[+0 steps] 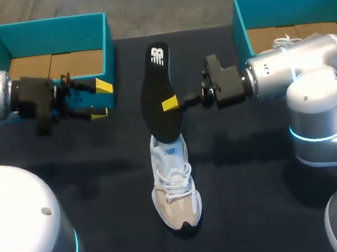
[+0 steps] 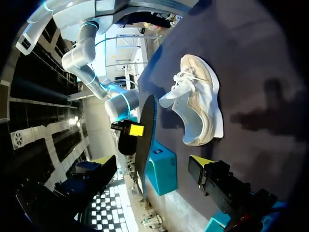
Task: Take the shoe out of the shoebox, open the shoe tongue, remove and reinsert the insole, then place the shoe into the shoebox
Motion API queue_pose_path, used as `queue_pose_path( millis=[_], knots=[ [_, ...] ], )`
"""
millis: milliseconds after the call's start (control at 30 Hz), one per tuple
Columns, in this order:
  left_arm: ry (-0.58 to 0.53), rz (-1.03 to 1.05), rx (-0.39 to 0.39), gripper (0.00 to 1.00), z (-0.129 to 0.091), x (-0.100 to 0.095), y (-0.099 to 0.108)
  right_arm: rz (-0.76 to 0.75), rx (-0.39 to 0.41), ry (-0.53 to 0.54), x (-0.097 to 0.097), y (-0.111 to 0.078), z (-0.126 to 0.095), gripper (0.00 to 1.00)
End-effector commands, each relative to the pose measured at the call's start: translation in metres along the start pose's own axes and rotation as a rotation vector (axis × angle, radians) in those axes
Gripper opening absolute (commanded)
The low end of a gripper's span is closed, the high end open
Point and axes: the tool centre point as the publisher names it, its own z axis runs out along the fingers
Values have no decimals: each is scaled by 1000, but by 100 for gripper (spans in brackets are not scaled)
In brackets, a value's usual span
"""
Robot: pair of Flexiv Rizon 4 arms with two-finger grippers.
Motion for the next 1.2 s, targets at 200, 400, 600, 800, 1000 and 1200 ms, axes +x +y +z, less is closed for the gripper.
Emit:
queue_pose_path(
  millis=[200, 400, 600, 800, 1000, 1200],
  knots=[
    [47, -12, 28, 100, -12, -3, 5, -27, 1, 30, -10, 0, 8, 0],
    [47, -12, 28, 100, -12, -3, 5, -27, 1, 30, -10, 0, 8, 0],
    [47, -12, 28, 100, -12, -3, 5, -27, 1, 30, -10, 0, 8, 0],
    [47, -12, 28, 100, -12, -3, 5, -27, 1, 30, -10, 0, 8, 0],
    [67, 4, -4, 100, -15, 4, 10, -126, -5, 7, -7, 0, 3, 0],
    [106, -17, 11, 100, -13, 14, 16, -192, -34, -16, -2, 4, -4, 0]
  ],
)
